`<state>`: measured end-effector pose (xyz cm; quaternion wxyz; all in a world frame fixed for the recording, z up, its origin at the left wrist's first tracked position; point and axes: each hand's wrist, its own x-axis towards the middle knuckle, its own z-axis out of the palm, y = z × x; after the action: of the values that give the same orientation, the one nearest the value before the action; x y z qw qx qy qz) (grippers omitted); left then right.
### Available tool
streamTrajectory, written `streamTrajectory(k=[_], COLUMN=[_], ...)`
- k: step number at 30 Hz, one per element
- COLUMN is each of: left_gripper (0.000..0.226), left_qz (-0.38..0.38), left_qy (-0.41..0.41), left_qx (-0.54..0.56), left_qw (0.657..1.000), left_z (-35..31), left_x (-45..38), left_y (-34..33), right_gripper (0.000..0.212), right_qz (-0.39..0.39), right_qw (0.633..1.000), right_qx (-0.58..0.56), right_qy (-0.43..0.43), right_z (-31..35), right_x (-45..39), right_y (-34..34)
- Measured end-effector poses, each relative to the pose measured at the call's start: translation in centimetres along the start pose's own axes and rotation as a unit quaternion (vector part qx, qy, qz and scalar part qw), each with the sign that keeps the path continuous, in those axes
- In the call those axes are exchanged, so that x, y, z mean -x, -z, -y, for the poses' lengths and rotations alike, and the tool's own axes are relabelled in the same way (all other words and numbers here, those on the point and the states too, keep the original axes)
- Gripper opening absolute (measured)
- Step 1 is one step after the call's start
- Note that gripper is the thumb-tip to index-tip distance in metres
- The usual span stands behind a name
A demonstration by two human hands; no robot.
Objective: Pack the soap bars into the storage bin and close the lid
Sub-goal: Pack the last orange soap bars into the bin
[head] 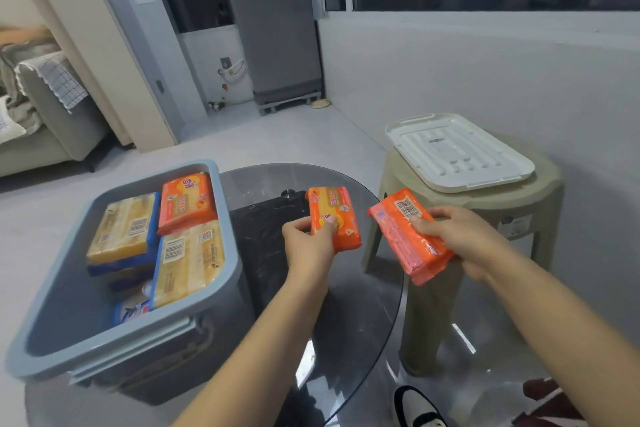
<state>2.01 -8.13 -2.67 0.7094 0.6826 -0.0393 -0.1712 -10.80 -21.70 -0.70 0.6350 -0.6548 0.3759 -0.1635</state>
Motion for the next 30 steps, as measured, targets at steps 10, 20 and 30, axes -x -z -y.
streamTrajectory(k=[10,20,30], left_gripper=[0.046,0.057,0.048], left_qz=[0.053,0.037,-0.014], left_qy=[-0.109,-0.084,-0.110], left_qx=[0.055,0.103,-0.040], left_qw=[0.991,0.990,0.993], left_z=[-6.6,-10.1,-11.5], left_x=[6.0,7.4,6.2], left_y=[3.7,11.3,20.0], right_gripper=[0.042,0.043,0.045], right_qz=[0.032,0.102,0.174], right_qw=[0.995,0.985,0.966], right_qx=[-0.074,-0.116,-0.142], right_qy=[0.055,0.082,0.128], right_z=[2.5,4.7,7.1], right_x=[2.4,3.8,4.8], right_y=[-2.1,-7.8,-13.5])
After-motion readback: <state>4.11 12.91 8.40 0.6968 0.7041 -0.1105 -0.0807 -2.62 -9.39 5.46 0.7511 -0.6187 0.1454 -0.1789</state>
